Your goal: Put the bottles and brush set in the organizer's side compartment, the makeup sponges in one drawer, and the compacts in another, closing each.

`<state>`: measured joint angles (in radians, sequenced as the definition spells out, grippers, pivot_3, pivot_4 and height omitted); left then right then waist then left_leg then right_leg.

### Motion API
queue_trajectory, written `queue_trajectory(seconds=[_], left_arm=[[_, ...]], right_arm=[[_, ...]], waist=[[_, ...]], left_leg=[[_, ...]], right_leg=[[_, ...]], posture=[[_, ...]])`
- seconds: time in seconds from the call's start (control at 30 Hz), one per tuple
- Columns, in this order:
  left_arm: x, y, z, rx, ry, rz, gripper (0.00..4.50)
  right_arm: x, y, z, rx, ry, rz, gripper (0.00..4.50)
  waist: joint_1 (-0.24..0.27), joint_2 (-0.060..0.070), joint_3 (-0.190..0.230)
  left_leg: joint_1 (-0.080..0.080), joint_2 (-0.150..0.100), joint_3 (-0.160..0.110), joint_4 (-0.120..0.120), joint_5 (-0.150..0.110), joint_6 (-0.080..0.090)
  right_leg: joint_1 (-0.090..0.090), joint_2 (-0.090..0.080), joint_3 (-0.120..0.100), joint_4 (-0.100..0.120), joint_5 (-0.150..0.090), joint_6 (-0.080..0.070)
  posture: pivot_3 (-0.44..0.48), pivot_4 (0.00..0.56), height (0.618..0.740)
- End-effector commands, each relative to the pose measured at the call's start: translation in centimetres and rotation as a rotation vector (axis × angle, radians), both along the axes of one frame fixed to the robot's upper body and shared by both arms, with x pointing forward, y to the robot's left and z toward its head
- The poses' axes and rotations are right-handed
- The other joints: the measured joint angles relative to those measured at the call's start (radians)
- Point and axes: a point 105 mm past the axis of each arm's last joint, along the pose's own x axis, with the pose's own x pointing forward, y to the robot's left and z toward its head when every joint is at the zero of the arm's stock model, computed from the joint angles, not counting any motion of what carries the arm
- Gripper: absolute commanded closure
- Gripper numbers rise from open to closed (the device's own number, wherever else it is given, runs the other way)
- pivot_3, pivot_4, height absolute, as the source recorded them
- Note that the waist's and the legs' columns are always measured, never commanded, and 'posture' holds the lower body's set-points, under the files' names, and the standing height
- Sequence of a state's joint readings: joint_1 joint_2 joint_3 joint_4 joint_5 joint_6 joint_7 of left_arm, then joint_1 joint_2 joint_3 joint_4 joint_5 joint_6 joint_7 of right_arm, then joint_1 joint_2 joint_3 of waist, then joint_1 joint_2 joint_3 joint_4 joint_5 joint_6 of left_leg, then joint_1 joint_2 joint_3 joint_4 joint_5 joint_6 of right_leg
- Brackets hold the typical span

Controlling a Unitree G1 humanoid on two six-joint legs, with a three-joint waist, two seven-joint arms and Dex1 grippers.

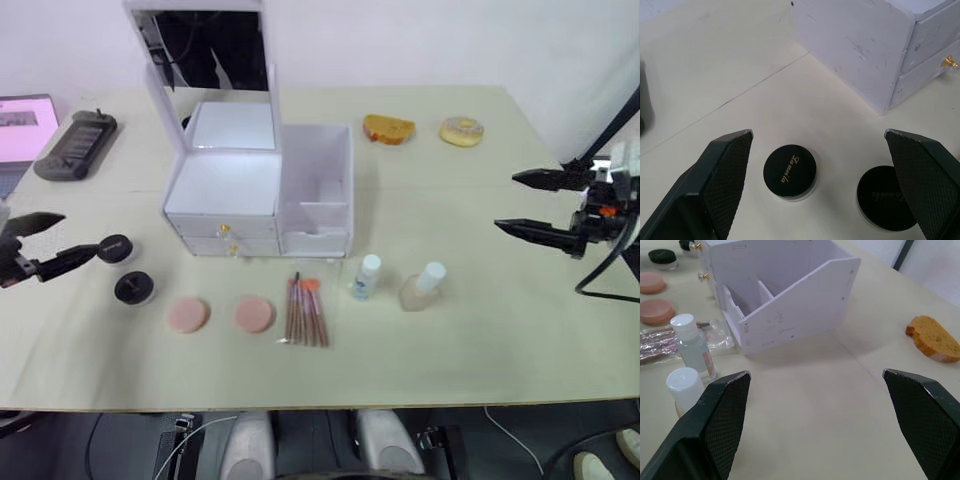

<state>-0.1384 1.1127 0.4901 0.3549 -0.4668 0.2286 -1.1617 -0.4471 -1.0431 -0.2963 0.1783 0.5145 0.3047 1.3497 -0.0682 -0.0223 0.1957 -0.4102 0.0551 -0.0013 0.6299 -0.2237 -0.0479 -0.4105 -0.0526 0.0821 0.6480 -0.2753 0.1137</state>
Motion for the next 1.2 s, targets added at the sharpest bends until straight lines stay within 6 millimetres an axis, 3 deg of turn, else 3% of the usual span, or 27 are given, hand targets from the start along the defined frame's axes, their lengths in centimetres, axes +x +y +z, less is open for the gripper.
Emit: queue_trajectory(seconds=[0.03,0.5,0.77,0.93,1.07,1.2], left_arm=[[-0.7,0.8,1.1,0.026,-0.036,0.001,0.05],[-1.0,1.5,0.8,-0.006,-0.058,0.037,0.05],[-0.2,0.7,1.9,0.016,-0.104,0.010,0.05],[1.0,-2.0,2.6,0.066,-0.088,-0.061,0.05],[1.7,-7.7,4.2,0.028,-0.093,-0.271,0.05],[0.7,-13.9,3.7,0.116,-0.005,-0.518,0.05]], right_arm=[[-0.2,-0.1,1.2,-0.009,-0.055,0.006,0.00],[-0.3,-0.5,1.0,0.003,-0.053,-0.011,0.00],[-0.1,0.0,1.0,0.007,-0.060,-0.031,0.00],[-0.5,0.0,0.3,-0.036,-0.048,-0.043,0.00],[-1.4,0.5,0.6,-0.025,-0.059,-0.031,0.00],[-3.6,1.6,1.0,0.003,-0.014,0.006,0.00]], waist=[[0.000,0.000,0.000],[0.000,0.000,0.000],[0.001,0.000,0.000],[0.007,0.000,0.000],[0.021,0.000,0.000],[0.026,0.000,0.000]], left_leg=[[0.000,0.000,0.000,0.000,0.000,0.000],[0.000,0.000,0.000,0.000,0.000,0.000],[0.000,0.000,0.000,0.001,0.000,0.000],[0.000,0.000,0.000,0.001,0.000,0.000],[0.000,0.000,0.000,0.002,0.000,0.000],[0.000,0.000,0.000,0.001,0.000,0.000]], right_leg=[[0.000,0.000,0.000,0.000,0.000,0.000],[0.000,0.000,0.000,0.001,0.000,0.000],[0.000,0.000,0.000,0.001,0.000,0.000],[0.001,0.000,0.000,0.001,0.000,0.000],[0.001,0.001,0.000,0.001,0.000,0.001],[0.002,0.001,0.000,0.001,0.002,0.005]], posture=[[0.000,0.150,0.740],[0.000,0.150,0.740],[0.000,0.150,0.740],[0.000,0.150,0.740],[0.000,0.150,0.740],[0.000,0.150,0.740]])
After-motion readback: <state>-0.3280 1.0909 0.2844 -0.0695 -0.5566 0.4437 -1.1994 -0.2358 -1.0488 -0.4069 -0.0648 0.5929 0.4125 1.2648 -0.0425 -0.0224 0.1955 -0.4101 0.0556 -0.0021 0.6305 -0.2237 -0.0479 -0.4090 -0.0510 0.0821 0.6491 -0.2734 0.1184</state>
